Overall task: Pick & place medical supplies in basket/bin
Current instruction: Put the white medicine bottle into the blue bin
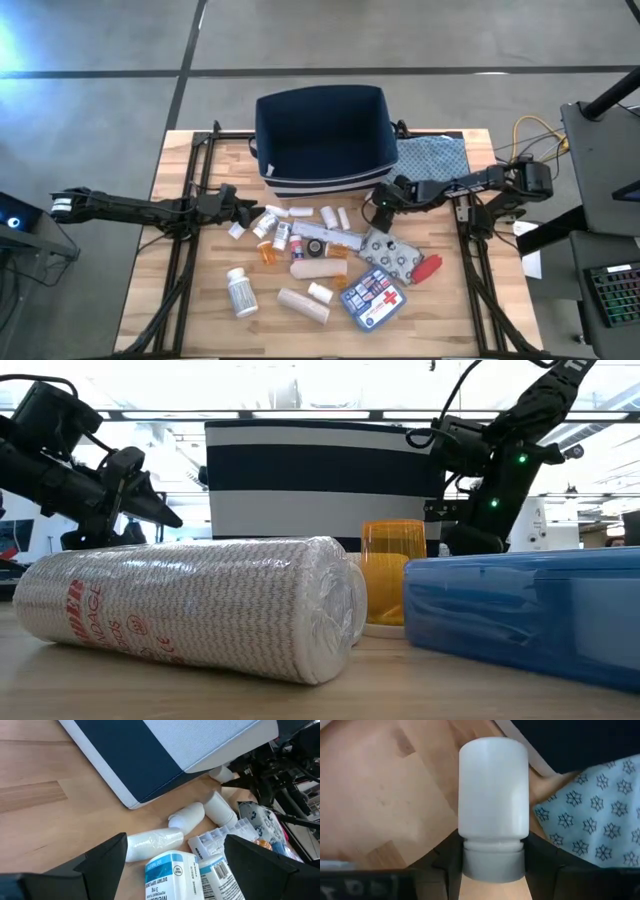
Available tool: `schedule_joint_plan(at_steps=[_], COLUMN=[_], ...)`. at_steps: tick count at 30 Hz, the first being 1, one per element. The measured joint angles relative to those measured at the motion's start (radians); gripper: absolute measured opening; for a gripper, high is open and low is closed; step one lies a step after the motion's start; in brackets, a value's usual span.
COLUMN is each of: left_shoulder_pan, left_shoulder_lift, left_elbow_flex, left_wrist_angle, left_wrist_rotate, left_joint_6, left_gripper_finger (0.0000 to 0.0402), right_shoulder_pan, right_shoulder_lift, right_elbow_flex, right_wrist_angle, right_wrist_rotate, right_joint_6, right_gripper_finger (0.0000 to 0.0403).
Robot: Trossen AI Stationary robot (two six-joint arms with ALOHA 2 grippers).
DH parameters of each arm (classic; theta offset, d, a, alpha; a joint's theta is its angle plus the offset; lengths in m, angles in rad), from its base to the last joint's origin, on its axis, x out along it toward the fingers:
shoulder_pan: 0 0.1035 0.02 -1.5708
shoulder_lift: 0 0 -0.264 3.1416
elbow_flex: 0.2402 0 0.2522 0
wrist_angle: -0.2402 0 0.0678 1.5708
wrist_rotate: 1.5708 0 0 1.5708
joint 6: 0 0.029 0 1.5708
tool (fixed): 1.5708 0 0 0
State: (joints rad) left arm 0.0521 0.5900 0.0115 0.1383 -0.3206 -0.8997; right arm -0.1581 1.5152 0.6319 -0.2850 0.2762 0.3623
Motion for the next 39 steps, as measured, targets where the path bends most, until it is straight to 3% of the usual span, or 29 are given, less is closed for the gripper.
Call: schedule_joint_plan(at_steps=[6,13,15,19,21,24,31,39], left_shoulder_pan=[0.0,0.0,0.0,0.0,0.0,0.0,0.0,0.0], left_shoulder_lift=[0.0,0.0,0.0,0.0,0.0,0.0,0.0,0.0], left_elbow_flex=[0.0,0.0,0.0,0.0,0.0,0.0,0.0,0.0], left_wrist_angle=[0.0,0.0,0.0,0.0,0.0,0.0,0.0,0.0], left_wrist_rotate=[0.0,0.0,0.0,0.0,0.0,0.0,0.0,0.0], left_joint_6=[0.0,0.0,0.0,0.0,0.0,0.0,0.0,0.0], left_gripper_finger=[0.0311,0.0311,0.0311,0.0311,0.0311,0.0311,0.0311,0.0311], right_shoulder_pan=[0.067,0.256,0.318,0.367,0.333,0.219,-0.133,-0.165], right_shoulder_lift=[-0.088,-0.264,-0.305,-0.35,-0.352,-0.326,-0.173,-0.071], right_elbow_flex=[0.013,0.15,0.214,0.368,0.454,0.576,0.828,0.995], right_wrist_angle=[-0.03,-0.159,-0.179,-0.174,-0.172,-0.184,-0.322,-0.372], right_wrist_rotate=[-0.011,-0.013,0.042,0.27,0.33,0.315,0.065,0.036], right_joint_6=[0.075,0.102,0.121,0.157,0.148,0.089,0.021,-0.079], right_gripper_finger=[0.0146,0.0146,0.0146,0.0147,0.015,0.0151,0.0151,0.0149])
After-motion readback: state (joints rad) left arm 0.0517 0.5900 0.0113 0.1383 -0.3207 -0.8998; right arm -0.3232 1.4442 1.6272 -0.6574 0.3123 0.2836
